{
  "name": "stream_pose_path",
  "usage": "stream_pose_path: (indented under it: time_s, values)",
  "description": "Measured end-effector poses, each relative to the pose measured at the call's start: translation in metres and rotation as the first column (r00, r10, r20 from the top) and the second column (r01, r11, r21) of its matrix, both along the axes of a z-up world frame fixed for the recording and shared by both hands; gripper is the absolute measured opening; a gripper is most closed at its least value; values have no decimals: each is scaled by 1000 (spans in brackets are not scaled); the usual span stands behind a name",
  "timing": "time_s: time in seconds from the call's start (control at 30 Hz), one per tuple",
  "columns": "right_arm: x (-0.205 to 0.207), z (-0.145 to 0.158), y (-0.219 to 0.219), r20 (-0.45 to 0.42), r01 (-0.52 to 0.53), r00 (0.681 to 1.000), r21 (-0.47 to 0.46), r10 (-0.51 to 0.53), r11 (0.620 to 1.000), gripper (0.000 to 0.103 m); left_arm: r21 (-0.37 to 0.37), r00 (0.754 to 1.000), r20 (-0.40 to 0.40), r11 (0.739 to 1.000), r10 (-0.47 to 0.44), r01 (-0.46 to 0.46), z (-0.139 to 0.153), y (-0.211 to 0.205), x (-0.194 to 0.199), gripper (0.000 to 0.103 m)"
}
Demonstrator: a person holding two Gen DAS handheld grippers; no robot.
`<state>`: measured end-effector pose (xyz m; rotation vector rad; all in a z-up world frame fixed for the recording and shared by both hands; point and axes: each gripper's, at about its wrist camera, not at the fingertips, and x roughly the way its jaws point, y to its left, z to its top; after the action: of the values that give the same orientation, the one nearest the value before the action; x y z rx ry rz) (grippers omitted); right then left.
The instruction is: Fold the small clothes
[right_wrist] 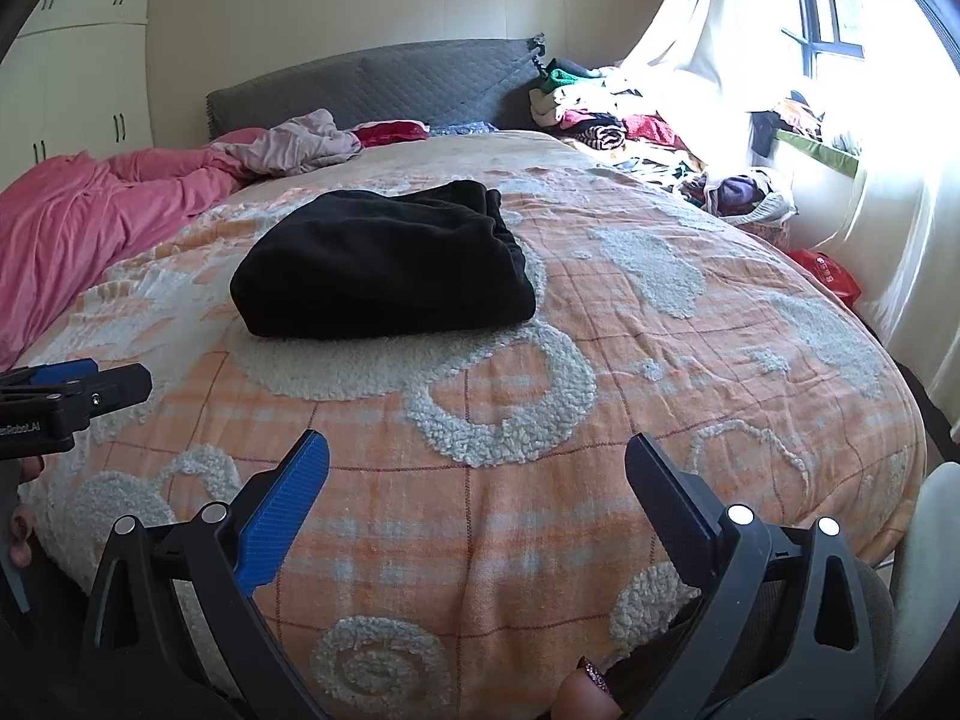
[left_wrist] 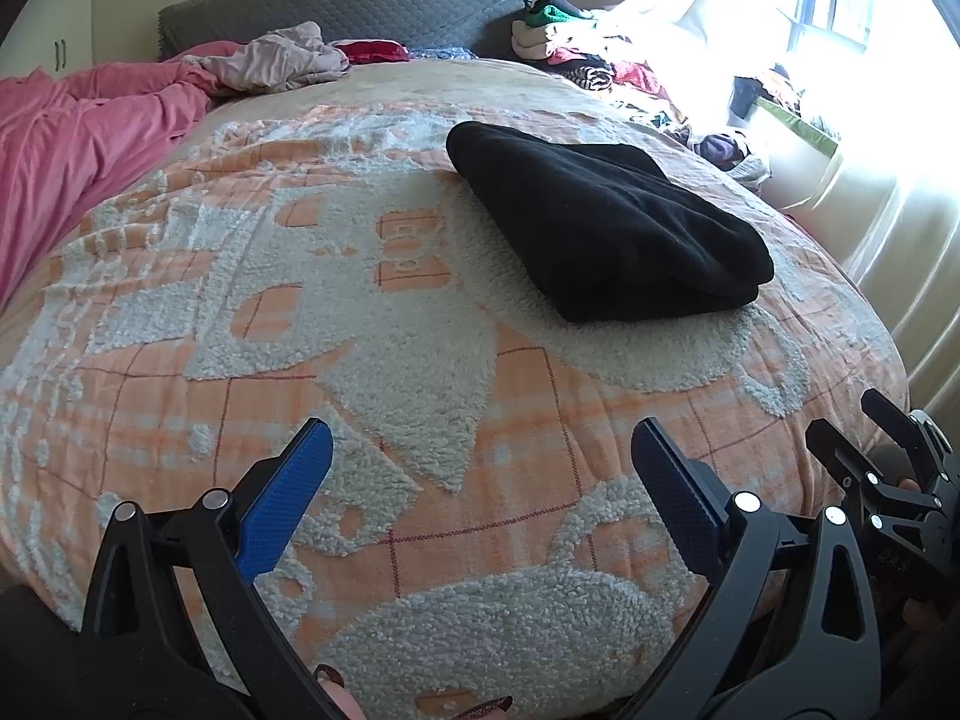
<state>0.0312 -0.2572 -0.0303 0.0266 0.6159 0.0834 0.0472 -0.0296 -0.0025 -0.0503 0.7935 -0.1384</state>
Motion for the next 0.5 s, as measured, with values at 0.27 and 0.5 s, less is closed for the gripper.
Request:
stream_pose_path:
  time_s: [0.27,0.5]
  values:
    - [1,-1,-3,-3,10,1000,11,-10,1000,98,12,1000,-10,1000,3,-3,1,-1,0,93]
    - [0,0,-5,-3,16,1000,17,-16,1000,98,20,1000,-9,1000,4,-4,1,-2,0,93]
